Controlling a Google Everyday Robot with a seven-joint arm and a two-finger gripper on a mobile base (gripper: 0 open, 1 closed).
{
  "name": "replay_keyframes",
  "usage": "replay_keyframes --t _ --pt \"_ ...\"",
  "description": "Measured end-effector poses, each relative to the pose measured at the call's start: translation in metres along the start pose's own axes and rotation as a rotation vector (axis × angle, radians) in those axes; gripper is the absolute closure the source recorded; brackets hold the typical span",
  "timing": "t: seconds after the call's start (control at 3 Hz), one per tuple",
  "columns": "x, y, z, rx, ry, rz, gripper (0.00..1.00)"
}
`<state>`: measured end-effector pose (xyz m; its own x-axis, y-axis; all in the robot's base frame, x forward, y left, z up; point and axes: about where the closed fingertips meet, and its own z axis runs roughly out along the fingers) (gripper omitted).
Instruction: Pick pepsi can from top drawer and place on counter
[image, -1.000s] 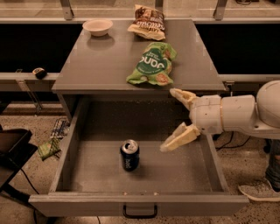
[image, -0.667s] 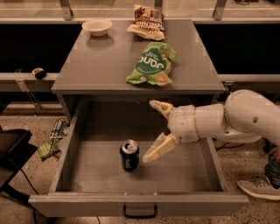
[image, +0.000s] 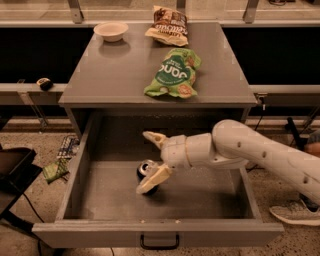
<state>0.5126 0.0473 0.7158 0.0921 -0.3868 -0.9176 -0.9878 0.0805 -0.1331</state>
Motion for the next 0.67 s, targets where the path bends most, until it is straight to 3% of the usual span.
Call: replay_keyframes --t 0.67 --pt "0.042 0.011 -0.012 0.037 0.009 0.068 0.0"
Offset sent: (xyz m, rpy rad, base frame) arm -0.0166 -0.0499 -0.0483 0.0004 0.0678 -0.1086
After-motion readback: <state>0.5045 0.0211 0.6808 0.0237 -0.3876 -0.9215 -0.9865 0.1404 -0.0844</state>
